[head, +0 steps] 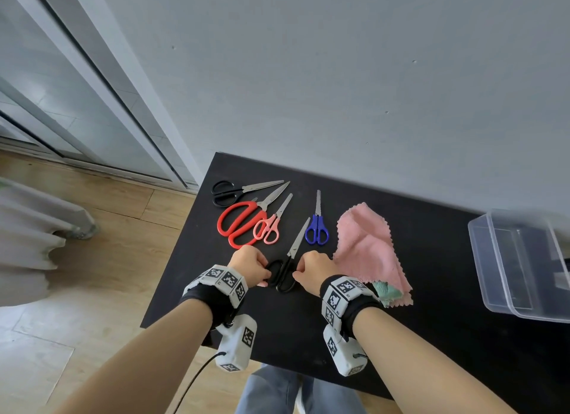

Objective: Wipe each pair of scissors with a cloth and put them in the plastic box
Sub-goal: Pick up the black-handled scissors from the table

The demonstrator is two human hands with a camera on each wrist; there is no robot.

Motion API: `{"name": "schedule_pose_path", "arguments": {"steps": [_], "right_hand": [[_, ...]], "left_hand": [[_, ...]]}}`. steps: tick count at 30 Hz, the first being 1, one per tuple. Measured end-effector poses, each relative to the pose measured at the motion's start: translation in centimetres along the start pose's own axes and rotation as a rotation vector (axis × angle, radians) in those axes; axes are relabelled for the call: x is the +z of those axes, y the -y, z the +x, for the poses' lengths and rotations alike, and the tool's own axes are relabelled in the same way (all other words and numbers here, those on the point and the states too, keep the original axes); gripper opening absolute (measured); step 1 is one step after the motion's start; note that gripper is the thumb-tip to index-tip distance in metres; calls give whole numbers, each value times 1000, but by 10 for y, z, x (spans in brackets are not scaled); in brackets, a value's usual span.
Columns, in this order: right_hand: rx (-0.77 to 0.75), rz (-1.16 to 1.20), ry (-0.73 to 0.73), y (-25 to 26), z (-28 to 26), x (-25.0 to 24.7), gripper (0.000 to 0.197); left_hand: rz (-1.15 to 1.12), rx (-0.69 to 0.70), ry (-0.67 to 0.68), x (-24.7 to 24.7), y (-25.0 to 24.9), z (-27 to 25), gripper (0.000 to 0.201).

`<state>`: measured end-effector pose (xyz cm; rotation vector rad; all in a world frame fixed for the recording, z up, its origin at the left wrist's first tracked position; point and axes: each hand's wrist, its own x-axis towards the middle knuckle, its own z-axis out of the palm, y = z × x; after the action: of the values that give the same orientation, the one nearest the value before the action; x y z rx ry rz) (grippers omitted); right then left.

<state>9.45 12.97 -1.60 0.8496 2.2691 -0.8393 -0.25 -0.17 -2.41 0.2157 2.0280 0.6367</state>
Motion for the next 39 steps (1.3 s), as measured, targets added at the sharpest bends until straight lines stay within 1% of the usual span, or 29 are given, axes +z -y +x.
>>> {"name": "schedule_pose_path", "arguments": {"steps": [2, 4, 8, 11, 13, 16, 17, 20, 23, 25, 28, 30, 34, 39], "right_hand": [[-12, 45, 12, -2, -2, -1, 22], [-20, 116, 25, -4, -5, -3, 28], [-58, 274, 23, -10, -16, -14, 37], [-82, 348, 26, -15, -24, -25, 40], [-124, 424, 27, -17, -29, -34, 36], [-210, 590, -32, -18, -38, -51, 17], [-224, 644, -57, -20, -40, -58, 14], [-249, 768, -88, -27, -47, -81, 17], [-274, 880, -114, -37, -56, -102, 13], [-301, 924, -116, -44, -61, -112, 16], [-301, 996, -119, -55, -66, -123, 17], [-293, 1033, -116, -61, -70, -128, 19], [-316, 1005, -135, -67, -73, -138, 21], [-335, 989, -141, -73, -78, -148, 17]], "left_hand": [[-85, -3, 35, -3, -1, -4, 15], [-103, 5, 66, -7, -1, -9, 15], [-131, 35, 86, -15, -6, -22, 14], [-152, 85, 97, -20, -15, -34, 14], [-190, 142, 97, -22, -26, -43, 13], [-248, 233, 84, -22, -49, -54, 12], [-265, 261, 78, -21, -57, -57, 11], [-293, 324, 54, -16, -82, -62, 10], [-285, 346, 52, -10, -104, -65, 14], [-239, 373, 77, -7, -115, -67, 18], [-195, 409, 81, -3, -128, -69, 14], [-165, 427, 76, 0, -136, -69, 15], [-169, 450, 94, 3, -148, -72, 17], [-151, 476, 116, 2, -159, -73, 15]]}}
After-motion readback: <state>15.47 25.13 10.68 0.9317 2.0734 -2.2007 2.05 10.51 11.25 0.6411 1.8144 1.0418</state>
